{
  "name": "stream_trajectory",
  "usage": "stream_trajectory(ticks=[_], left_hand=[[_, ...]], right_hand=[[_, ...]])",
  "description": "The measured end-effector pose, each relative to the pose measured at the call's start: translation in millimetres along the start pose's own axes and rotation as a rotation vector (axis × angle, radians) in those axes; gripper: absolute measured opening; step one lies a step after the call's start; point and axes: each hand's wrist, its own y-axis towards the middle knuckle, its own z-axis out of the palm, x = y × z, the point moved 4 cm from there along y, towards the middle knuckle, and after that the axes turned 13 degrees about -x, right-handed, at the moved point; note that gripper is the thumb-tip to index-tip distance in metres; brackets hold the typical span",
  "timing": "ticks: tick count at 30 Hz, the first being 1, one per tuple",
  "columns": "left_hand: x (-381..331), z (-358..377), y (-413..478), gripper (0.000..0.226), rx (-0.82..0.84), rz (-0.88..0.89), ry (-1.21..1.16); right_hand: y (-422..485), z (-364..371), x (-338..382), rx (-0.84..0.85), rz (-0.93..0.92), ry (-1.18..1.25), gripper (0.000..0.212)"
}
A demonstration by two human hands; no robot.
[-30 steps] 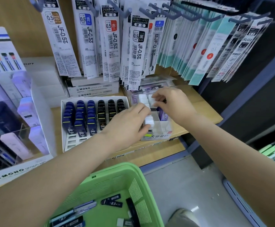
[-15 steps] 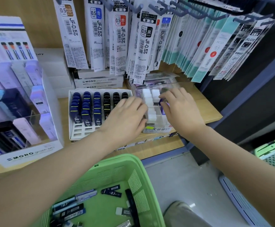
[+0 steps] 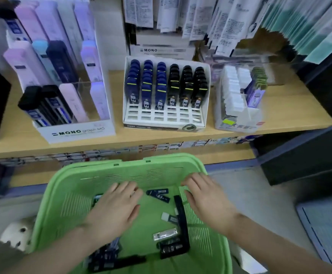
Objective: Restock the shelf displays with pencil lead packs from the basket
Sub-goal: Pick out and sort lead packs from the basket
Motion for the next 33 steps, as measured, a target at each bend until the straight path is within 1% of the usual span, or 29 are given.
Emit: stream_trajectory(ticks=[2, 4, 6, 8, 10, 14, 16, 18, 21, 23, 25, 28, 30, 31, 33], left_hand=[[16.0, 31.3, -25.8, 0.035, 0.106, -0.119, -0.011], [33.2, 61.1, -48.8, 0.034, 0.198, -0.261, -0.044], [48.1, 87.3, -65.3, 0.042, 0.308, -0.412, -0.117], [60.9, 110.7, -75.5, 0.051, 0.346, -0.504, -0.132], [71.8, 128.7, -80.7, 0.054, 0.366, -0.590, -0.141], [88.6, 152.0, -87.9, 0.058, 0.386, -0.729, -0.141], [94.3, 159.1, -89.1, 0.062, 0.395, -0.765, -0.142], [97.4, 164.6, -87.8, 0.063, 0.393, -0.777, -0.124], [96.5, 169.7, -82.5, 0.055, 0.376, -0.759, -0.028], [92.5, 173.6, -80.4, 0.050, 0.402, -0.723, 0.021], [90.5, 178.0, -82.4, 0.043, 0.427, -0.732, 0.007], [90.9, 182.1, -83.1, 0.032, 0.439, -0.810, -0.079], [89.5, 180.0, -79.6, 0.027, 0.438, -0.828, -0.062], [88.0, 178.3, -78.3, 0.025, 0.417, -0.855, -0.062], [84.8, 172.2, -76.4, 0.018, 0.317, -1.006, -0.174]], right_hand=[[-12.2, 42.6, 11.3, 0.190, 0.056, 0.077, 0.033], [-21.6, 79.5, 20.0, 0.361, 0.139, 0.143, 0.044], [-28.2, 110.8, 21.6, 0.472, 0.249, 0.207, 0.050], [-30.2, 138.2, 18.2, 0.539, 0.359, 0.217, 0.056], [-30.4, 163.4, 13.6, 0.559, 0.401, 0.202, 0.059], [-29.4, 200.1, 3.3, 0.575, 0.426, 0.150, 0.060], [-31.1, 213.7, -0.9, 0.593, 0.467, 0.132, 0.062], [-33.4, 223.8, -3.7, 0.605, 0.467, 0.066, 0.063], [-35.8, 233.5, -3.3, 0.584, 0.456, 0.009, 0.054], [-37.2, 237.5, -0.1, 0.538, 0.476, 0.041, 0.041], [-39.0, 240.8, 3.2, 0.515, 0.495, 0.073, 0.035], [-40.4, 244.7, 9.2, 0.617, 0.431, 0.051, 0.036], [-39.2, 245.8, 11.9, 0.640, 0.402, 0.045, 0.035], [-38.1, 245.0, 14.0, 0.645, 0.398, 0.045, 0.035], [-34.3, 241.6, 19.6, 0.633, 0.406, 0.061, 0.036]])
